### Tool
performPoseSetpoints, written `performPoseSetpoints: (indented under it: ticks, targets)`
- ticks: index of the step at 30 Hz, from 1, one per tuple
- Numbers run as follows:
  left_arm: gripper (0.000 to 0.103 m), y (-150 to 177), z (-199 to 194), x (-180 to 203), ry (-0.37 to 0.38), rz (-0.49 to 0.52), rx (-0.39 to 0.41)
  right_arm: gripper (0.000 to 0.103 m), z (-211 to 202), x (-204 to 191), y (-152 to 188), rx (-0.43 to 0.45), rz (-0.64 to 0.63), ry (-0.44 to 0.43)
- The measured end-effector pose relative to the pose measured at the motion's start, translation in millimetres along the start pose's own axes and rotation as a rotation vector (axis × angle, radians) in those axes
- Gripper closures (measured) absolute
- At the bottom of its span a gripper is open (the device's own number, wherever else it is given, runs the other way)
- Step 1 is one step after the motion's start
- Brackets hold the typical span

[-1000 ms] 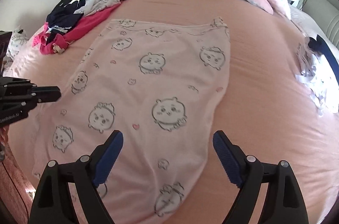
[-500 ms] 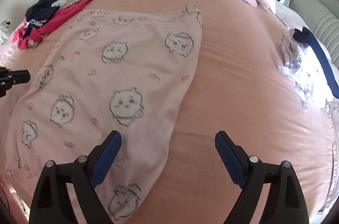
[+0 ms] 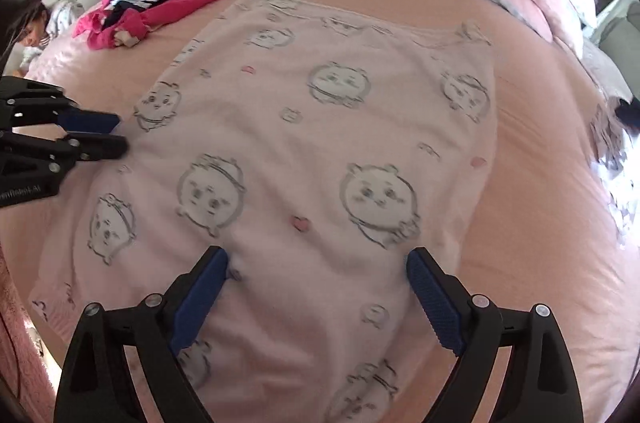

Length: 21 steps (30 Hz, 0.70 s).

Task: Fold clothes

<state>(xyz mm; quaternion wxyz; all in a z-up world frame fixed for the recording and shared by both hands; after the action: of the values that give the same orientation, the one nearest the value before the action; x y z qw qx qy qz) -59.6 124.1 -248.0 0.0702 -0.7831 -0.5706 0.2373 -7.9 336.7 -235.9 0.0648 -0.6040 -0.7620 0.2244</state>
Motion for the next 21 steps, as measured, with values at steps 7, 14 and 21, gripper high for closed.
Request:
performPoseSetpoints:
  ticks: [7, 14, 21]
  targets:
    - [0.031, -38.9, -11.2, 4.1, 0.093, -0.080, 0.133, 0.010, -12.0, -15.8, -34.7, 0.063, 0.011, -0.014]
    - [0.062, -40.3, 2.8, 11.9, 0.249, -0.077, 0.126, 0.036, 25.1, -78.8, -67.1, 0.045, -0.059, -0.103]
    - [0.082, -58.6, 7.8, 20.2, 0.339, -0.032, 0.145, 0.046, 49.4, -78.7, -88.7, 0.039, -0.002, -0.105]
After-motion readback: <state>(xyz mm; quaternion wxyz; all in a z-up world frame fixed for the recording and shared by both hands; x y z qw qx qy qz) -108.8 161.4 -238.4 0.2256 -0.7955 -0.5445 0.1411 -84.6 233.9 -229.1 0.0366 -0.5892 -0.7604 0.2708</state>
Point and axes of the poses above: each gripper's, at about its wrist camera, not at the fingertips, and z roughly the way its jaws point, x to its right, y to its underside, the point moved 9 cm from there along z, roughly the way its jaws point, and after that the axes turned 13 degrees about -y, right-handed, at the moved point
